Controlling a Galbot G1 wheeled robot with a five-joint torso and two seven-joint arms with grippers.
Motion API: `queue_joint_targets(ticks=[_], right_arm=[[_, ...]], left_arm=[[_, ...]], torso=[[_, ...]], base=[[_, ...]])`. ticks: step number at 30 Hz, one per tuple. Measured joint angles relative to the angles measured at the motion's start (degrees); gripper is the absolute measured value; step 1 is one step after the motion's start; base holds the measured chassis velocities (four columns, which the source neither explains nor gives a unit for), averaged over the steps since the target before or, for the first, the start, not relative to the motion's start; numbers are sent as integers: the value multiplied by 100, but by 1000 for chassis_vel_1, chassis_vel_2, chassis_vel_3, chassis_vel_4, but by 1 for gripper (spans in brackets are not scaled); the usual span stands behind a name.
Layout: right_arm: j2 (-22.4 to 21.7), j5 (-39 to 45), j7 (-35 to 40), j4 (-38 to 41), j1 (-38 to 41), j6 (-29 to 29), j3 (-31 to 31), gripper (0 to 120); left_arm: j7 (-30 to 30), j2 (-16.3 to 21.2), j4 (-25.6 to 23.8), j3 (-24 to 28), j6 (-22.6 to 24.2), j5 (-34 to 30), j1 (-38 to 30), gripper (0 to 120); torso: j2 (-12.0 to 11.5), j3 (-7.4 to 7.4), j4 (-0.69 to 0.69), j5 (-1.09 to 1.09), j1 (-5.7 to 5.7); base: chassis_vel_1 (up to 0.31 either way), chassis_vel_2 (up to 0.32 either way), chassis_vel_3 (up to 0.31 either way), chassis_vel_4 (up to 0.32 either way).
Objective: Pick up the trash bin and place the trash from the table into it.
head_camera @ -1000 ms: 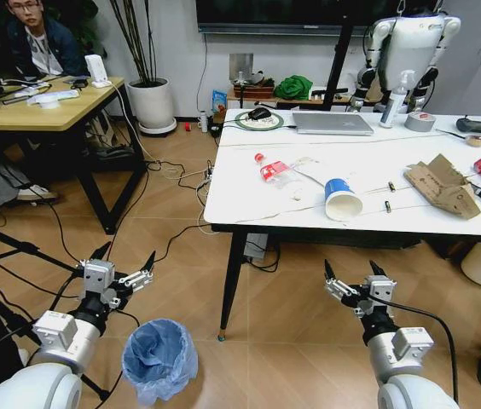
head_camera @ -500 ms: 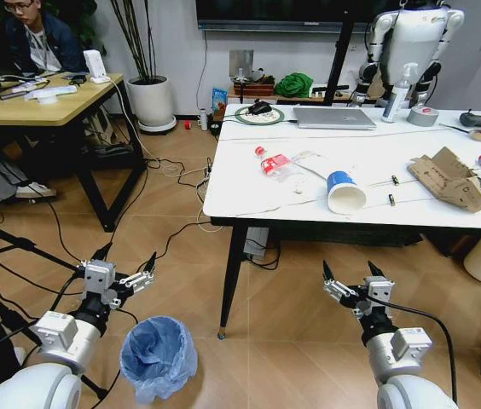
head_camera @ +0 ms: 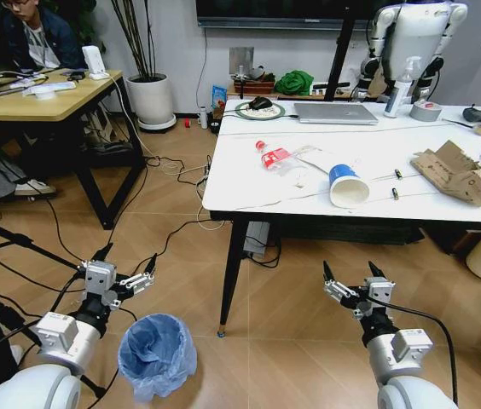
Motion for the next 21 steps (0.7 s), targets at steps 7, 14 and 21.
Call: queue_joint_targets(ticks=[7,14,21], right_arm=[[0,4,0,-2,-2,6,-6,100],[0,3,0,-9,-2,12,-3,100],[0,-1,-2,-9,-1,22,2,100]], left_arm=[[23,-7,-2,2,0,16,2,100],[40,-7,-2,5,-2,20,0,100],[46,2,-5,7,-2,20,2,100]], torso=[[-187,-116,0,0,-69],[-345,-213,0,0,-132],[-509,-316,0,0,-191]], base=[[0,0,0,0],[0,0,0,0],[0,0,0,0]])
